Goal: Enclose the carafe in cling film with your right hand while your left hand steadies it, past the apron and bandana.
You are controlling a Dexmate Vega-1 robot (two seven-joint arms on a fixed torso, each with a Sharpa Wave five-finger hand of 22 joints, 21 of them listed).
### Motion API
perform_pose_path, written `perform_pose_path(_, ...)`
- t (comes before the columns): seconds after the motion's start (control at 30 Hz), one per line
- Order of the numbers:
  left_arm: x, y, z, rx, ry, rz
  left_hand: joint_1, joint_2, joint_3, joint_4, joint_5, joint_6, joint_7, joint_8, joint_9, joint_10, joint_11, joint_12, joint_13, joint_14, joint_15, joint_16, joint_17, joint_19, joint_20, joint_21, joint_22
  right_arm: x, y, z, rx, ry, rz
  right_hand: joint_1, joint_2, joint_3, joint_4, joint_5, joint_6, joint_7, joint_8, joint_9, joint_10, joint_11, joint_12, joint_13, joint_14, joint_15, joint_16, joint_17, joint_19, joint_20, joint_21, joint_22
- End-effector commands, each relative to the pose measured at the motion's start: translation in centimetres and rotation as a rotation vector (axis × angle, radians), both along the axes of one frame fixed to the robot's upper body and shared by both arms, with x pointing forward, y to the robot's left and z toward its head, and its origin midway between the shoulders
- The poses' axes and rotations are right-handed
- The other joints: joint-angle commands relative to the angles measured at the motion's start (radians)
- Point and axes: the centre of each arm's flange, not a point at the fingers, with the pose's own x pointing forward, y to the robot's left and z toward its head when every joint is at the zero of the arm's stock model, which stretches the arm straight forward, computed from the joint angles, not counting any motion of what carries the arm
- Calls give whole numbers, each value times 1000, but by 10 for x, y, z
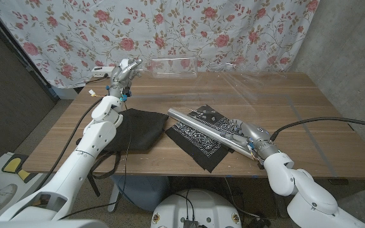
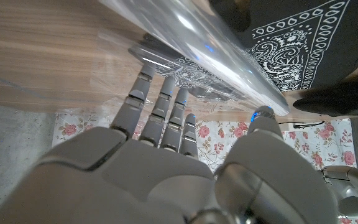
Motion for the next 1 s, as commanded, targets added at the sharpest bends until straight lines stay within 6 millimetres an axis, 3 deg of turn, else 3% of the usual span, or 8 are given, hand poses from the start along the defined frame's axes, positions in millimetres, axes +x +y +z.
perform_pose_path(0.03,-1,2,-2,1,5,-2,272,276,5,2,8,3,-4,22,-1,2,-6,10,0,55,-59,454,2,-2,-8,6,2,-2,5,-6,-44,22,-30,15,-2,2,-4,5,-7,1,-7,6,9,-1,10,8,16,-117,8,9,11,-2,6,1)
perform_pose_path(0.23,-2,5,-4,-2,7,3,272,276,5,2,8,2,-4,24,-4,1,-11,13,2,55,-58,457,4,-4,-8,8,1,-1,5,-8,-75,37,-52,21,-4,4,-5,7,-25,8,-17,6,9,-5,19,15,21,-123,5,13,11,-2,6,2)
perform_pose_path(0.63,-1,6,-6,-1,13,2,271,276,6,2,9,0,-4,32,-4,0,-12,16,-1,53,-58,458,-2,-6,-8,11,-1,0,7,-12,-123,68,-86,31,-6,7,-2,9,91,-13,20,10,38,-9,55,31,47,-128,7,29,14,-3,8,3)
perform_pose_path(0.9,1,4,-6,0,13,-3,271,276,7,2,9,-2,-6,34,-8,0,-13,20,0,56,-57,460,-4,-8,-8,12,-3,1,8,-15,-163,98,-115,56,-3,16,-11,11,105,-14,20,11,43,-17,66,36,61,-133,12,37,16,-5,10,3)
perform_pose_path(1.0,2,4,-7,-1,16,-1,270,276,7,2,9,-2,-5,35,-10,-1,-11,20,-3,53,-57,462,-2,-8,-8,13,-3,2,7,-16,-161,132,-113,93,24,38,-17,13,98,-12,12,13,38,-16,72,42,61,-132,13,47,18,-7,11,4)
